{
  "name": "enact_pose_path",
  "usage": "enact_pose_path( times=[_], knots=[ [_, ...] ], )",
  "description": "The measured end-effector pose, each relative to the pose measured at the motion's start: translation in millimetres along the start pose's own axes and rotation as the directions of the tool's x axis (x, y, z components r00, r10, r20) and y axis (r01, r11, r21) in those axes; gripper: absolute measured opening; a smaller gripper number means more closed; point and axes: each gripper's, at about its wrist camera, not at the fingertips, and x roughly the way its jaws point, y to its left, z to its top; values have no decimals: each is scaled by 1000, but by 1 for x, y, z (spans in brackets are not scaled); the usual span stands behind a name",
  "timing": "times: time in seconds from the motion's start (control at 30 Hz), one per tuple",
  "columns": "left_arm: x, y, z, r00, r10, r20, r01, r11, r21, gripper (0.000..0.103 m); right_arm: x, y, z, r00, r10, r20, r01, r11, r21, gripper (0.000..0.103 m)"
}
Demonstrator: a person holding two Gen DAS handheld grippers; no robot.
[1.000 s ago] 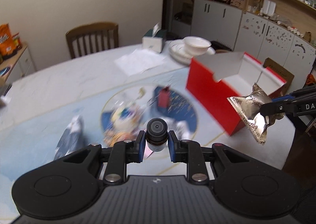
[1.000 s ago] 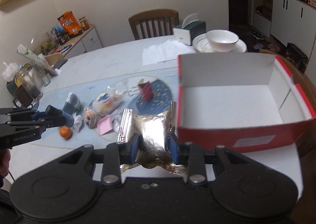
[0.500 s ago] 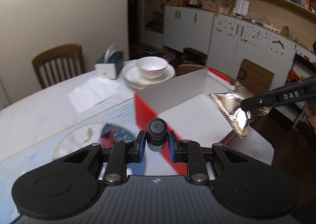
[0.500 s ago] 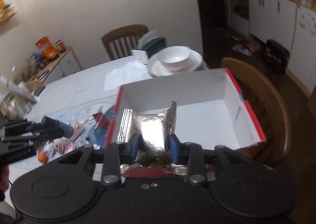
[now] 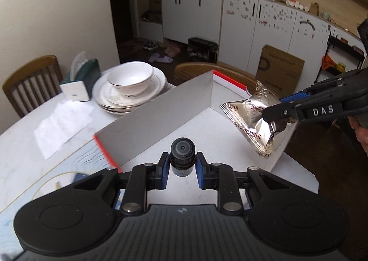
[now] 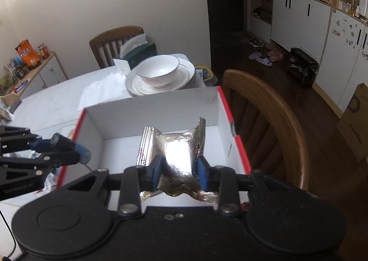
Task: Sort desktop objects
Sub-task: 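Carry both items into the red box and open the right tool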
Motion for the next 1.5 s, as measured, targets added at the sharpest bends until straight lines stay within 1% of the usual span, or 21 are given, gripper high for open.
enact_pose_path(
  times=[0.13, 0.2, 0.3, 0.43, 0.6, 0.83, 1.03, 1.07, 1.17, 1.4, 1.5],
  knots=[
    [31, -7, 10, 999, 3, -43, -1, 999, 39, 22, 19, -2, 0, 1000, -15, -21, 14, 999, -39, 32],
    [46, -8, 13, 997, -5, -80, 9, 999, 46, 22, 30, -2, 0, 999, -20, -43, 17, 998, -60, 32],
    [67, -8, 15, 991, -12, -135, 18, 999, 45, 22, 47, -2, -3, 996, -28, -84, 19, 995, -99, 32],
    [86, -4, 15, 982, -22, -187, 28, 999, 28, 22, 67, -1, -8, 991, -43, -128, 25, 990, -139, 32],
    [102, -4, 10, 969, -36, -244, 43, 999, 23, 22, 84, -6, -14, 982, -38, -184, 11, 990, -142, 32],
    [116, -8, 0, 945, -38, -326, 50, 998, 27, 22, 98, -4, -19, 969, -44, -245, 3, 986, -166, 32],
    [121, -8, -7, 931, -32, -364, 42, 999, 20, 23, 101, -5, -19, 967, -47, -250, 3, 985, -173, 34],
    [121, -8, -7, 930, -33, -367, 42, 999, 17, 23, 100, -5, -19, 967, -47, -249, 3, 984, -176, 35],
    [117, -7, -8, 936, -37, -351, 41, 999, 6, 23, 96, -5, -17, 969, -37, -244, -7, 984, -175, 39],
    [102, -5, -6, 951, -30, -309, 27, 1000, -15, 23, 79, -6, -14, 978, 3, -210, -42, 983, -179, 57],
    [91, -4, -7, 959, -29, -283, 22, 999, -27, 23, 66, -8, -13, 982, 26, -186, -59, 984, -169, 60]
  ],
)
